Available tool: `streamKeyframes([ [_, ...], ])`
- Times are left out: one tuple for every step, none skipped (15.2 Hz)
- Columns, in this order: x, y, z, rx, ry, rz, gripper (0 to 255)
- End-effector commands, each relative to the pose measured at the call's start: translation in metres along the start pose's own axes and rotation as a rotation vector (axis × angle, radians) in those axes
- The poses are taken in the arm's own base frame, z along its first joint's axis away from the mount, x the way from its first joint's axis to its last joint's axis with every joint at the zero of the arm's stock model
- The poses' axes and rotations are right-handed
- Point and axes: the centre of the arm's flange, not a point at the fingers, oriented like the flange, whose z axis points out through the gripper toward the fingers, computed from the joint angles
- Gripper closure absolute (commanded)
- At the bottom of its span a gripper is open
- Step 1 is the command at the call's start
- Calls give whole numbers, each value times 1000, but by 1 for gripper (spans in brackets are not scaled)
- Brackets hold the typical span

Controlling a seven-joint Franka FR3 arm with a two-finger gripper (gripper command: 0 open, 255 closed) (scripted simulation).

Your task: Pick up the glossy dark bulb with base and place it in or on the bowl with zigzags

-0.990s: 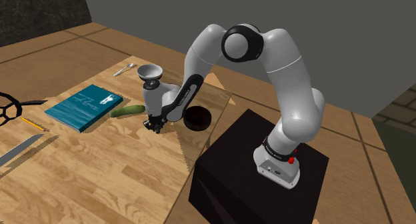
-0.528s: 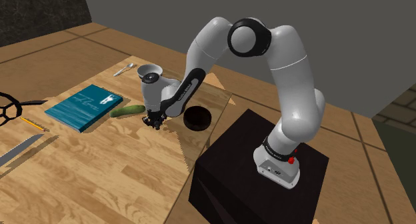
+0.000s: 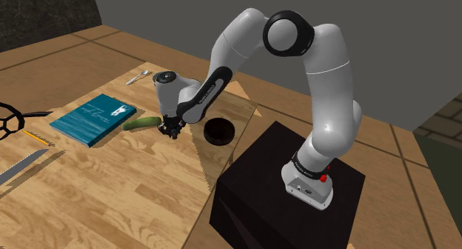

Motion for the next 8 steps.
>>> streamKeyframes([
  [2,0,-10,0,0,0,255],
  [3,1,-16,0,0,0,255],
  [3,1,-21,0,0,0,255],
  [4,1,-26,0,0,0,255],
  [4,1,-31,0,0,0,255],
  [5,2,-37,0,0,0,255],
  [5,2,-42,0,0,0,255],
  [6,2,-47,0,0,0,255],
])
